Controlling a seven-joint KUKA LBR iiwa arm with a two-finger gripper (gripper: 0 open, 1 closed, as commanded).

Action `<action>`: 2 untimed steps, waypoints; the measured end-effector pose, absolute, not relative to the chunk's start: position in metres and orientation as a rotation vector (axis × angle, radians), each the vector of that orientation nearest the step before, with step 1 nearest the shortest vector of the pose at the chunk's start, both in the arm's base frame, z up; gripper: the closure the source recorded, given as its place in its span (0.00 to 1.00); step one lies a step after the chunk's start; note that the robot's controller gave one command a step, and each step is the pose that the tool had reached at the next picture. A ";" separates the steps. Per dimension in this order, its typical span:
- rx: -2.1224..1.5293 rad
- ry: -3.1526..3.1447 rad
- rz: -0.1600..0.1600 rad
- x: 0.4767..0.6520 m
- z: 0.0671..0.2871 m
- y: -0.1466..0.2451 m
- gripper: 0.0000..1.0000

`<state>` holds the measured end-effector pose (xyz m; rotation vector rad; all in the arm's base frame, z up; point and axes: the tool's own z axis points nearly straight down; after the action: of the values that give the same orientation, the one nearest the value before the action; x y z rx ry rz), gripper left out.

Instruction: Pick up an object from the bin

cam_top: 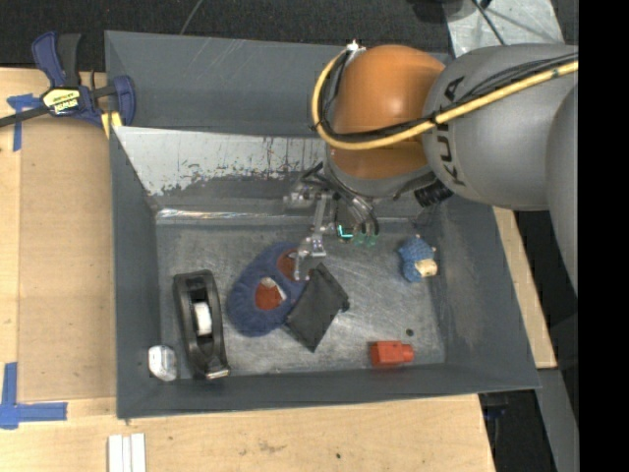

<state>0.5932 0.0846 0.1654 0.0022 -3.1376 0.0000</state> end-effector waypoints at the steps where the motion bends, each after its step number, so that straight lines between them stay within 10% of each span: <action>1: -0.263 -3.134 -0.004 0.583 0.082 0.065 0.00; 2: -0.264 -3.145 -0.010 0.587 0.087 0.066 1.00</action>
Offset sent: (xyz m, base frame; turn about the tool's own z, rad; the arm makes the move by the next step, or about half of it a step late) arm -0.0119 -0.0200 -0.0856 0.1680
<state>0.5867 0.0660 0.0871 -0.2641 -3.1447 -0.0097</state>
